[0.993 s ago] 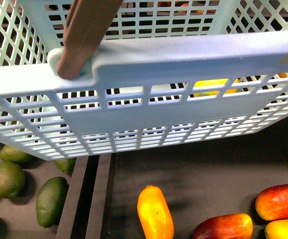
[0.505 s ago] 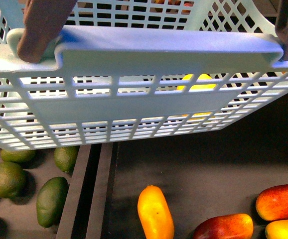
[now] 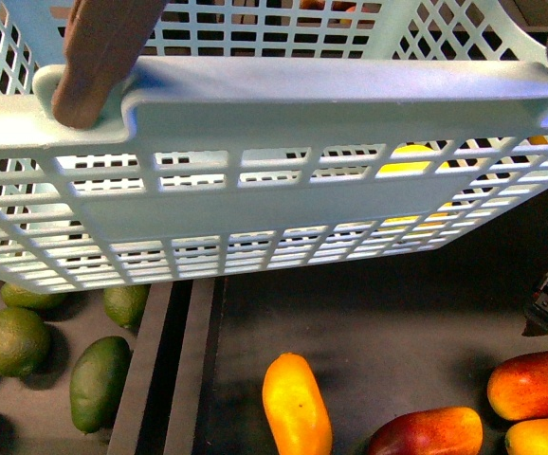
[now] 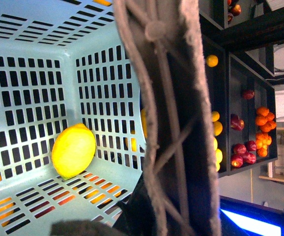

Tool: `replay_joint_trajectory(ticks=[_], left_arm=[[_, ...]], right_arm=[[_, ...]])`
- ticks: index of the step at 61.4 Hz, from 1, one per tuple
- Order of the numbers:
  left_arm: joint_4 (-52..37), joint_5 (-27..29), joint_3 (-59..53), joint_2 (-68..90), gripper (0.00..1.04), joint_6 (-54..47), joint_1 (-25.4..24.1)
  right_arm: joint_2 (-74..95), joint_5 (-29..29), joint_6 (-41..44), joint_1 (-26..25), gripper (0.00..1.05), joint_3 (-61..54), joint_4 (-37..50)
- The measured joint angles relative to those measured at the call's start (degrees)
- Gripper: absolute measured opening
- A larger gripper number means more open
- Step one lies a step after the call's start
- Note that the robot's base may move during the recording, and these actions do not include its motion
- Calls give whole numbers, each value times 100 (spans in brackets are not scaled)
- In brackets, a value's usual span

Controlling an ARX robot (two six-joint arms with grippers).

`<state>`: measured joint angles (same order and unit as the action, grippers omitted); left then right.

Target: Pick lemon and mango into basket

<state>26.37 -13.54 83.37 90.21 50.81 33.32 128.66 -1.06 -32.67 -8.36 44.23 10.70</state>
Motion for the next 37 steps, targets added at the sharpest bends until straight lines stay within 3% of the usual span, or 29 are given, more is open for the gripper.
replay_joint_trajectory(ticks=[37], left_arm=[[0, 2, 0, 0, 4, -2, 0]], right_arm=[[505, -87, -385, 120, 96, 258, -20]])
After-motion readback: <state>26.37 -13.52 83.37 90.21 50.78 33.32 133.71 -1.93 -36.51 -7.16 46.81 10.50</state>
